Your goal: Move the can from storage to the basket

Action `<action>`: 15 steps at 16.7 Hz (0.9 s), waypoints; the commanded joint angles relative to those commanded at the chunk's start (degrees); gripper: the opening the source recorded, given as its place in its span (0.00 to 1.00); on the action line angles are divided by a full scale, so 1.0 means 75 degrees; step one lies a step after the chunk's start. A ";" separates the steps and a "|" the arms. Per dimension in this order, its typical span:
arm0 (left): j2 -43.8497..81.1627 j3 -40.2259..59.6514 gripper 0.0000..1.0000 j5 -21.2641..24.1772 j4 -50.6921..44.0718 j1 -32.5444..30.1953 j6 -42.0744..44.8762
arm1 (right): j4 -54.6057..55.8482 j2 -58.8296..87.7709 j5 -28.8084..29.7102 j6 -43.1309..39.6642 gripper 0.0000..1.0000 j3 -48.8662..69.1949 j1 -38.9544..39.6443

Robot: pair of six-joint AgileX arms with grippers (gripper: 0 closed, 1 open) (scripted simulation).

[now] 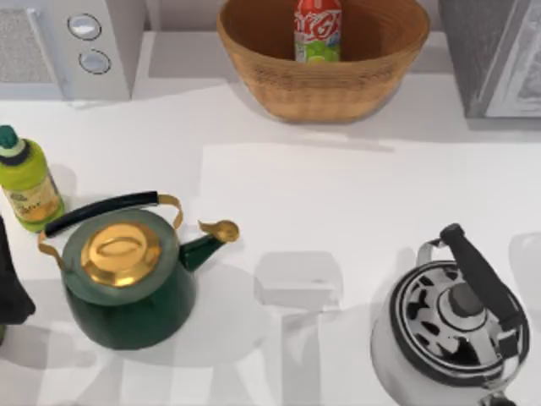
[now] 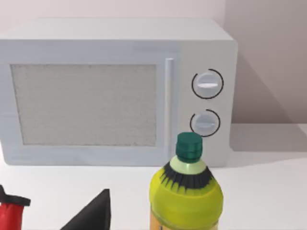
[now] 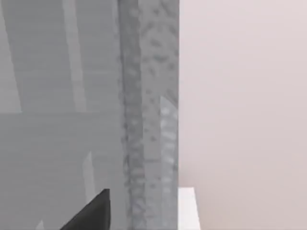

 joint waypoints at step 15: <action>0.0000 0.0000 1.00 0.0000 0.0000 0.0000 0.0000 | -0.7967 -0.1316 0.0026 -0.0015 1.00 0.6754 0.0119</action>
